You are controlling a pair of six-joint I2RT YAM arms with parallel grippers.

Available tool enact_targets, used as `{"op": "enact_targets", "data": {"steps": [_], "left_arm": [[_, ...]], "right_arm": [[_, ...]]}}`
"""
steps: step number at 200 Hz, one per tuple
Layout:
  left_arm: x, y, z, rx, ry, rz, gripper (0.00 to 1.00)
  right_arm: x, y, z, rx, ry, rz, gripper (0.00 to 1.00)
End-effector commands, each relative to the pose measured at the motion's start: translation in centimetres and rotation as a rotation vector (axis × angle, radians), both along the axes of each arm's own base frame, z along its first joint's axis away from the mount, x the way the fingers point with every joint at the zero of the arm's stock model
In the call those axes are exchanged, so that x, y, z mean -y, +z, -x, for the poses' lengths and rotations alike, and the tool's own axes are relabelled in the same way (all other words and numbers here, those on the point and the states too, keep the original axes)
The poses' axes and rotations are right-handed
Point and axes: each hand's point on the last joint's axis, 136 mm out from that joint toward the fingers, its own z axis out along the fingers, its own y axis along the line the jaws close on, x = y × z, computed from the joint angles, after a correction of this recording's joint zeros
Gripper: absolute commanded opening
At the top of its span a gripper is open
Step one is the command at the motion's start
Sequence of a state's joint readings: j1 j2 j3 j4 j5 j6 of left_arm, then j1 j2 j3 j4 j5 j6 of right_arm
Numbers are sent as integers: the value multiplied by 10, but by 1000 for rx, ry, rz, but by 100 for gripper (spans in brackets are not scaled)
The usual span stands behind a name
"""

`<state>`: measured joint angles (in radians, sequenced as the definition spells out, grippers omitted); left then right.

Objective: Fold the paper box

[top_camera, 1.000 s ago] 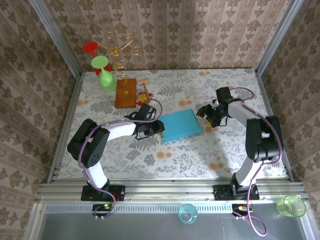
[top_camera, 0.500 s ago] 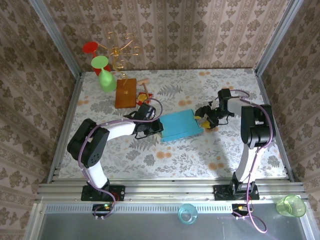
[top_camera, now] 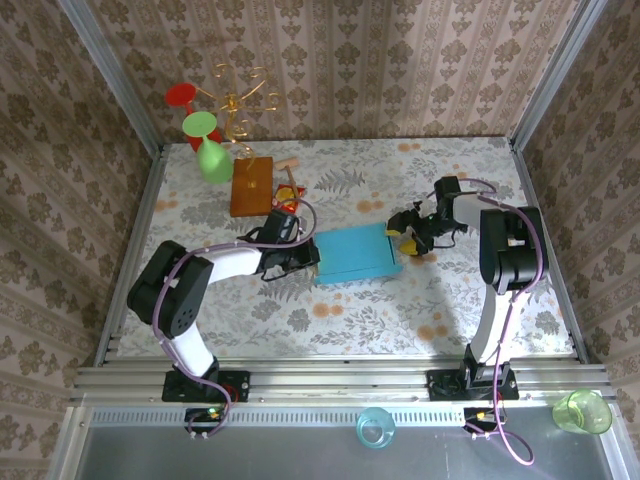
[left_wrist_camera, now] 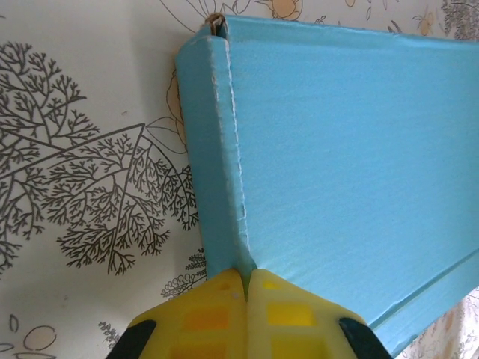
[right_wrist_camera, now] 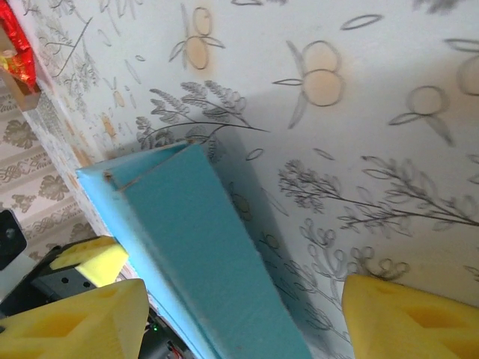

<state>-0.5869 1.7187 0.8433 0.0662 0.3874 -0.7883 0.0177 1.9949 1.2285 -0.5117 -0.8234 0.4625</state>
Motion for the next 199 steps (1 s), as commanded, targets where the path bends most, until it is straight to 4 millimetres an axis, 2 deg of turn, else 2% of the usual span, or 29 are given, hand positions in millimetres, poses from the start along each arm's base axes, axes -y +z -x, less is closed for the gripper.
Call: {"op": "enact_targets", "data": {"steps": [1,33,60,130,157,199], "left_arm": [[-27,-38,16,-94,35,-97,3],[-29,-39,15,-99,45,-85,3],[-32,-40,14,-102,56,-76,3],[-26,-30,1,-90,120,44,3],[-23,-23,-4,-96,148,92,4],[-23,-17,-9,-112,171,128,4]], "right_arm": [[-41,2,11,31,103,-127,70],[-59,12,17,44,145,-167,71],[-61,9,22,33,146,-160,71],[-80,32,28,59,107,-248,63],[-81,36,27,55,66,-274,58],[-80,54,14,87,-6,-300,52]]}}
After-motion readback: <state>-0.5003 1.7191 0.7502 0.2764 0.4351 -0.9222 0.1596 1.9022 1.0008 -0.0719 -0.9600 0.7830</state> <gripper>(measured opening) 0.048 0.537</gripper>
